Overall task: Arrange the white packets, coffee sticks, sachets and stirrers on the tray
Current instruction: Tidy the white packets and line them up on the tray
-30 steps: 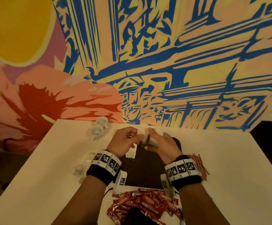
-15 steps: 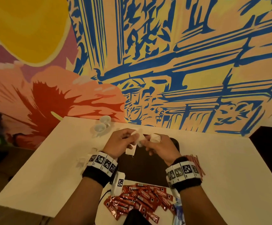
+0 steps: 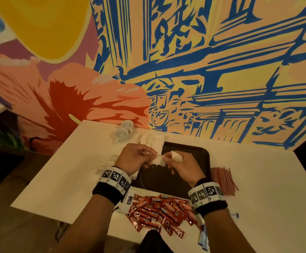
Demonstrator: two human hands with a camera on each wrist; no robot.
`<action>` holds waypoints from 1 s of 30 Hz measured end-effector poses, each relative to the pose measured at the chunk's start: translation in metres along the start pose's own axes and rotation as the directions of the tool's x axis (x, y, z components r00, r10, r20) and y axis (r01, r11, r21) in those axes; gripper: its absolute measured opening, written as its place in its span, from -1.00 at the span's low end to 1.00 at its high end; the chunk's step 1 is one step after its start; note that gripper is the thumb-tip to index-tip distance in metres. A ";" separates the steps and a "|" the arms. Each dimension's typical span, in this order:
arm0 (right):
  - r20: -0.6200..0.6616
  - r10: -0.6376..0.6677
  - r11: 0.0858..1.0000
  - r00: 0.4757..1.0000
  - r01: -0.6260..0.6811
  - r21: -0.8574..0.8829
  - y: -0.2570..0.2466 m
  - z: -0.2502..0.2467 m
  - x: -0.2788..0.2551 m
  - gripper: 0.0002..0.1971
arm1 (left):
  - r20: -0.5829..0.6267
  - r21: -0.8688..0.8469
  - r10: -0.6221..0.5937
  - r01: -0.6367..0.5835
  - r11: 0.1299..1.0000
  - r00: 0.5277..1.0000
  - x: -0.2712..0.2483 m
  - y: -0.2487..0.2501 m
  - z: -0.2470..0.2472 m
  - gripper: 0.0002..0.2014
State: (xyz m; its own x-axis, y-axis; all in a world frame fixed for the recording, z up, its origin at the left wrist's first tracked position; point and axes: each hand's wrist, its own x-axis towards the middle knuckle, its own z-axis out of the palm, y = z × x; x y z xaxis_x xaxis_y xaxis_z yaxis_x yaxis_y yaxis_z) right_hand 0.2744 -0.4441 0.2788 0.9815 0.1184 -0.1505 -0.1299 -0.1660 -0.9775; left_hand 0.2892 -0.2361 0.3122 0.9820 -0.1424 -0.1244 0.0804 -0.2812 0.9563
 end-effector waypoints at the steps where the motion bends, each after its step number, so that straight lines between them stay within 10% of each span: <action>1: 0.002 0.016 1.000 1.000 -0.016 -0.005 0.001 0.003 0.003 -0.91 | 0.009 0.018 -0.007 0.007 1.000 1.000 0.004 -0.002 -0.002 -0.92; 12: -0.041 0.437 0.789 0.899 -0.361 0.497 0.031 0.018 0.043 -0.73 | -0.018 0.321 -0.019 0.024 0.947 1.000 0.097 -0.027 -0.068 -0.96; 30: -0.097 0.621 0.727 0.778 -0.525 0.443 0.060 0.044 0.068 -0.73 | 0.331 0.743 -0.280 -0.066 0.666 0.901 0.231 -0.168 -0.024 -0.80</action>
State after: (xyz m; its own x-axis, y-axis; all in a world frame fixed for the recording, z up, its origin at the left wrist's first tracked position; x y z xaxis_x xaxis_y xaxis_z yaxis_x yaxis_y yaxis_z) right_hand 0.3267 -0.4025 0.2034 0.6961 -0.1062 -0.7100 -0.6723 0.2504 -0.6966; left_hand 0.5063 -0.1989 0.1294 0.8058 -0.3638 -0.4673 -0.1382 -0.8828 0.4490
